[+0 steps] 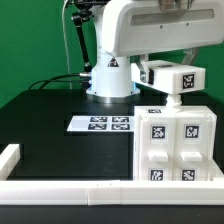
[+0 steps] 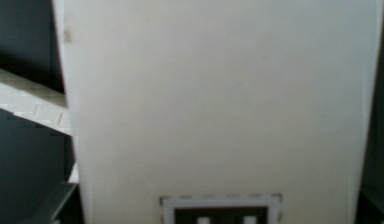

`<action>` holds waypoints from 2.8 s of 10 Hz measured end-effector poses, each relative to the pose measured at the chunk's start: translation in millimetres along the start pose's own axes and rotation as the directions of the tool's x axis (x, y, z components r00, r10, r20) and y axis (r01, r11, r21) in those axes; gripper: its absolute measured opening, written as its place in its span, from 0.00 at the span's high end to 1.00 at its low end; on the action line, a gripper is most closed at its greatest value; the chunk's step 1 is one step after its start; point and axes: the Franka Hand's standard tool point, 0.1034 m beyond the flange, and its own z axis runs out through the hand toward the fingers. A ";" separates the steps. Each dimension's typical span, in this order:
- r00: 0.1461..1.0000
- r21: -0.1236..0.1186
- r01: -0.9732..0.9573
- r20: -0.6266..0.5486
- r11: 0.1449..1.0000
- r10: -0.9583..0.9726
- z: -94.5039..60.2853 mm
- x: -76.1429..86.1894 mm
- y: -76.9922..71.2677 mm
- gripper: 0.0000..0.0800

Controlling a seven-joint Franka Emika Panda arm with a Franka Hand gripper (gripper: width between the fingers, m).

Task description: Assemble cabinet

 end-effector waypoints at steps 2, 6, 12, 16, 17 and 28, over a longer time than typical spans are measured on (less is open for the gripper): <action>1.000 0.000 0.008 -0.004 1.000 -0.008 8.4 1.7 -6.2 0.32; 1.000 -0.003 0.012 -0.013 1.000 -0.012 11.8 15.9 -0.7 0.32; 1.000 0.003 0.020 -0.007 1.000 -0.020 24.5 19.6 -6.9 0.32; 0.999 -0.004 0.021 -0.026 1.000 -0.021 25.6 21.3 -5.8 0.32; 0.999 -0.004 0.021 -0.026 1.000 -0.021 25.6 21.4 -5.8 0.32; 0.980 0.002 -0.195 -0.045 0.981 0.195 25.8 21.8 -4.3 0.32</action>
Offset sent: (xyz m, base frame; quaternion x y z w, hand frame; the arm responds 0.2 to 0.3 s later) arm 0.0246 0.0024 0.0006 0.0060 -0.0009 -0.0208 0.9998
